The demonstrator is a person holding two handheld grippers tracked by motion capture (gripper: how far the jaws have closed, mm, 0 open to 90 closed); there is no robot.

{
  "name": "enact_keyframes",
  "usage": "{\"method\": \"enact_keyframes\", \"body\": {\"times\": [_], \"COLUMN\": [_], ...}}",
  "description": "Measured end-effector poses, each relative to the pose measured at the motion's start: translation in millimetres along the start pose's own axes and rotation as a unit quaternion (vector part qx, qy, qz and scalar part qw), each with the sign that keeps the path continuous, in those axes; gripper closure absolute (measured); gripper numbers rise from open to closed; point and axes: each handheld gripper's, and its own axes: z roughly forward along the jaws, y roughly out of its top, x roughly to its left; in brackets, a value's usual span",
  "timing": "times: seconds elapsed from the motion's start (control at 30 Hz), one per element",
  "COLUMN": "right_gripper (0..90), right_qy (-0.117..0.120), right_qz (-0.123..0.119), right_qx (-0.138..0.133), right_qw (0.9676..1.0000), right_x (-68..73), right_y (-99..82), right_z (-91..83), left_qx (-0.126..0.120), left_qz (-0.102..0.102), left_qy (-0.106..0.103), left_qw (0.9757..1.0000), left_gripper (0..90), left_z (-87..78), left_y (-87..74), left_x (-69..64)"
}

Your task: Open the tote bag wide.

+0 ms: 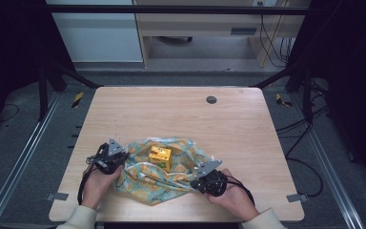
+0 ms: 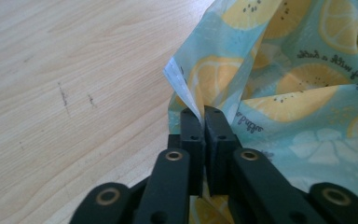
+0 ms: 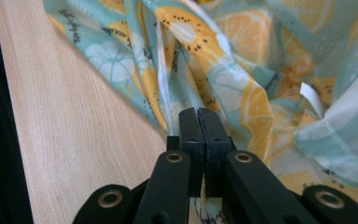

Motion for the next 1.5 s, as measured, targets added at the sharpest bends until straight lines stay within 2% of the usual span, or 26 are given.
{"method": "enact_keyframes", "body": {"times": [0.13, 0.23, 0.33, 0.47, 0.53, 0.63, 0.7, 0.8, 0.93, 1.0, 1.1, 1.3, 1.37, 1.4, 1.43, 1.47, 1.5], "right_gripper": [67.7, 51.8, 42.4, 36.3, 32.4, 25.5, 21.9, 15.3, 16.1, 18.3, 17.3, 14.6, 20.9, 28.3, 39.4, 47.2, 50.6], "right_qy": [-0.009, -0.02, -0.028, -0.035, -0.041, -0.054, -0.068, -0.076, -0.08, -0.09, -0.087, -0.069, -0.064, -0.071, -0.075, -0.065, -0.062], "right_qz": [-0.01, -0.013, -0.013, -0.013, -0.013, -0.007, -0.008, -0.006, 0.004, 0.007, 0.016, 0.018, 0.02, 0.018, 0.015, 0.016, 0.021], "right_qx": [-0.017, -0.031, -0.047, -0.063, -0.076, -0.091, -0.089, -0.085, -0.078, -0.067, -0.052, -0.03, -0.02, -0.014, -0.012, -0.01, -0.012], "right_qw": [0.9998, 0.9992, 0.9984, 0.9973, 0.9961, 0.9944, 0.9937, 0.9935, 0.9938, 0.9937, 0.9948, 0.997, 0.9975, 0.9972, 0.997, 0.9977, 0.9978], "right_x": [3.5, 5.8, 7.7, 6.7, 2.8, -6.0, -13.4, -26.5, -46.2, -57.0, -71.4, -82.8, -84.8, -84.9, -85.5, -86.9, -87.7], "right_y": [4.5, 9.2, 13.4, 19.3, 23.3, 29.1, 35.0, 46.1, 61.6, 67.7, 74.2, 80.1, 81.1, 81.8, 82.3, 82.9, 83.3], "right_z": [-6.3, -15.2, -27.2, -44.9, -55.6, -66.5, -71.8, -72.9, -62.4, -52.8, -34.2, -4.8, 4.9, 8.7, 12.1, 15.4, 17.6], "left_qx": [-0.047, -0.069, -0.086, -0.112, -0.115, -0.122, -0.114, -0.104, -0.084, -0.079, -0.063, -0.028, -0.011, -0.012, -0.011, -0.01, -0.01], "left_qz": [-0.001, -0.004, -0.002, -0.019, -0.016, -0.021, -0.019, -0.004, 0.003, 0.007, 0.017, 0.042, 0.05, 0.048, 0.051, 0.053, 0.051], "left_qy": [0.004, 0.007, 0.009, 0.007, 0.003, -0.015, -0.023, -0.032, -0.05, -0.052, -0.067, -0.083, -0.085, -0.084, -0.086, -0.088, -0.088], "left_qw": [0.9989, 0.9976, 0.9962, 0.9935, 0.9932, 0.9922, 0.993, 0.994, 0.9952, 0.9955, 0.9956, 0.9953, 0.995, 0.9953, 0.9949, 0.9947, 0.9947], "left_gripper": [74.5, 64.1, 58.3, 54.3, 53.1, 50.5, 47.7, 44.2, 37.9, 36.6, 35.0, 33.5, 37.0, 39.2, 43.1, 48.3, 51.1], "left_z": [-13.7, -24.8, -38.1, -57.9, -66.6, -75.4, -76.4, -73.5, -61.2, -54.8, -46.9, -34.2, -28.5, -25.8, -23.7, -22.7, -21.1], "left_y": [4.7, 7.5, 9.6, 12.4, 15.1, 18.0, 16.6, 11.5, 7.4, 5.2, 2.6, -2.6, -3.0, -3.2, -2.9, -2.5, -1.9], "left_x": [-3.6, -8.4, -12.5, -16.1, -20.6, -29.4, -37.5, -48.4, -54.5, -56.9, -60.2, -67.0, -67.2, -67.6, -67.7, -67.5, -68.0]}}
